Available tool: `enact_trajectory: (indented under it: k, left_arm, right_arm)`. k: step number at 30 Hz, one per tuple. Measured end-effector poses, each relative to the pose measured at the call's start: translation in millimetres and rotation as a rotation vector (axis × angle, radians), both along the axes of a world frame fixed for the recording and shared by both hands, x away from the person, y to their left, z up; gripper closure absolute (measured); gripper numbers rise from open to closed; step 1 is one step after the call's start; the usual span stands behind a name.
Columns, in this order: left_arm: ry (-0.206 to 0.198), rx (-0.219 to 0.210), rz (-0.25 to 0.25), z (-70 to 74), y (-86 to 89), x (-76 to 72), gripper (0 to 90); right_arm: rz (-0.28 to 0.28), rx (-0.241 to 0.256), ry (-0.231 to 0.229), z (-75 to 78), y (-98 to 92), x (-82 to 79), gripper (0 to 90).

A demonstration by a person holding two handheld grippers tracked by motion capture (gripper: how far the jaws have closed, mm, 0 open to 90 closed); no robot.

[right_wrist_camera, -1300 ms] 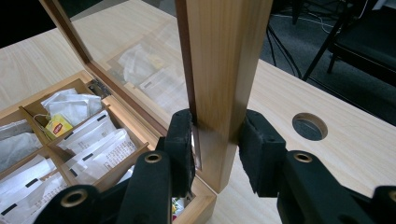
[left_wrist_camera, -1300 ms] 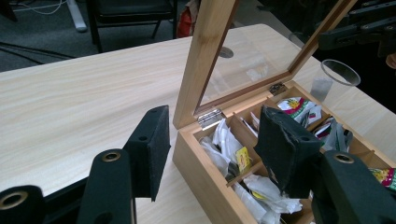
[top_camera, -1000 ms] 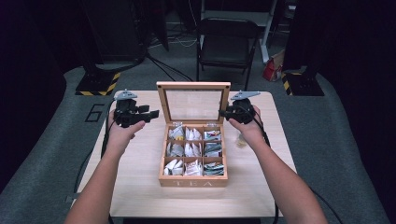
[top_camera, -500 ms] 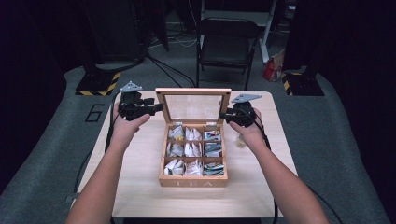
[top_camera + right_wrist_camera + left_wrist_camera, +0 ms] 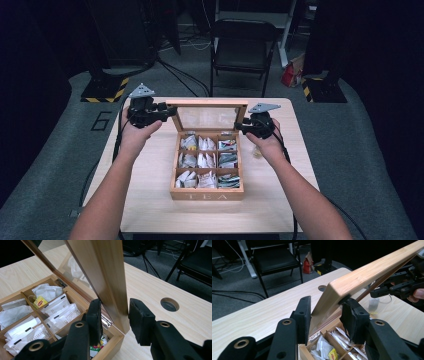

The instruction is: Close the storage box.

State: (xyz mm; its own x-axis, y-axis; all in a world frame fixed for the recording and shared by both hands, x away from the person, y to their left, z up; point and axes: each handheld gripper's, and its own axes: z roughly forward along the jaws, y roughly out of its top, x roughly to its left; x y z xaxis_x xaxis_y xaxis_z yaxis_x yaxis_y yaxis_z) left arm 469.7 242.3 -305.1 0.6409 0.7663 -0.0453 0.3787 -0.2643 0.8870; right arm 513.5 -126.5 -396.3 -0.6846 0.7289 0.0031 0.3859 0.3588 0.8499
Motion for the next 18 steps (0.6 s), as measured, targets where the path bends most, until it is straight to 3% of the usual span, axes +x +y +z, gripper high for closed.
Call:
enact_trajectory:
  k: [7, 18]
  left_arm:
    - [-0.002, 0.011, -0.005, -0.1, -0.2, -3.5, 60.7]
    - [-0.014, 0.009, -0.017, -8.1, 1.4, -19.5, 60.1]
  right_arm:
    - [-0.002, 0.021, 0.014, -1.4, -2.0, -1.2, 61.7]
    - [0.037, 0.026, 0.027, 3.0, -8.9, -17.7, 57.2]
